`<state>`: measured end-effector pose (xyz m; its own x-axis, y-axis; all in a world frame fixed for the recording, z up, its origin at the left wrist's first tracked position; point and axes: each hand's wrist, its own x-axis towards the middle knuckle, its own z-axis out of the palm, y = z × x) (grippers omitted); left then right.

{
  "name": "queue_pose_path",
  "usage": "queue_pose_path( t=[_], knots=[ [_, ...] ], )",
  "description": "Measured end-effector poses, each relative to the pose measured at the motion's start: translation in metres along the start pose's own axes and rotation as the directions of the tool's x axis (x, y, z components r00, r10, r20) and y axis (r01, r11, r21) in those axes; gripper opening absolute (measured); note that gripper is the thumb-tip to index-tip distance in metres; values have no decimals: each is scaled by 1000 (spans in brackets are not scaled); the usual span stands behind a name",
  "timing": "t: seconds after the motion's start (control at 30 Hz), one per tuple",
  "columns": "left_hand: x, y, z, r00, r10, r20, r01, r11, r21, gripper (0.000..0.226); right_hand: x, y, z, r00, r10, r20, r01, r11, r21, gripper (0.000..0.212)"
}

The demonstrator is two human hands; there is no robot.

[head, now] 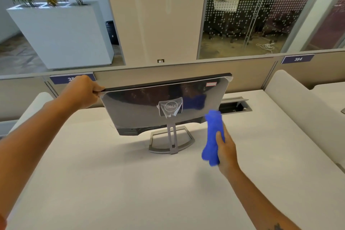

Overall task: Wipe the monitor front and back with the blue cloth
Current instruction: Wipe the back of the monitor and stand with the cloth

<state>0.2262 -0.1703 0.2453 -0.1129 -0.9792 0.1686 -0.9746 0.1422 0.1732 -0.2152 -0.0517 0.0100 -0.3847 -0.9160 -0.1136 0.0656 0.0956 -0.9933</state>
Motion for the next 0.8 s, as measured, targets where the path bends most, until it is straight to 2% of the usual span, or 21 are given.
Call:
queue_pose_path(
  t=[0.07, 0.17, 0.23, 0.33, 0.37, 0.43, 0.5, 0.57, 0.63, 0.7, 0.73, 0.8],
  knots=[
    [-1, 0, -1, 1000, 5, -7, -5, 1000, -6, 28, 24, -32, 19, 989, -85, -122, 97, 991, 97, 42],
    [-2, 1, -2, 1000, 16, -12, -16, 1000, -10, 27, 60, -72, 52, 950, -197, -243, 233, 964, 130, 56],
    [-2, 2, -2, 1000, 19, -2, -19, 1000, 12, 24, 74, -88, 82, 918, -285, -275, 313, 947, 65, 60],
    [0, 1, -1, 1000, 14, 8, -14, 1000, 21, 25, 78, -94, 131, 810, -479, -337, 436, 877, -200, 64],
    [0, 0, -1, 1000, 21, 12, -21, 999, 26, 26, 75, -89, 148, 761, -577, -298, 503, 814, -290, 66],
    [2, -1, -1, 999, 38, 19, -39, 999, 31, 27, 65, -72, 181, 652, -754, -83, 641, 607, -470, 72],
    [4, -3, 0, 999, 43, 18, -43, 999, 33, 26, 51, -51, 208, 483, -840, 247, 778, 282, -561, 80],
    [5, -5, 1, 998, 53, 21, -54, 998, 43, 26, 45, -34, 220, 275, -755, 595, 875, -59, -480, 83],
    [5, -7, 1, 998, 66, 23, -67, 997, 43, 26, 51, -32, 216, 119, -605, 787, 900, -269, -343, 79],
    [5, -9, 2, 997, 76, 19, -77, 997, 32, 25, 66, -45, 210, 37, -557, 830, 878, -378, -293, 77],
    [5, -10, 2, 996, 85, 11, -85, 996, 29, 24, 72, -54, 209, 40, -594, 803, 867, -379, -323, 76],
    [5, -12, 2, 994, 106, 0, -106, 994, 33, 25, 79, -68, 213, 131, -723, 678, 862, -255, -439, 76]
  ],
)
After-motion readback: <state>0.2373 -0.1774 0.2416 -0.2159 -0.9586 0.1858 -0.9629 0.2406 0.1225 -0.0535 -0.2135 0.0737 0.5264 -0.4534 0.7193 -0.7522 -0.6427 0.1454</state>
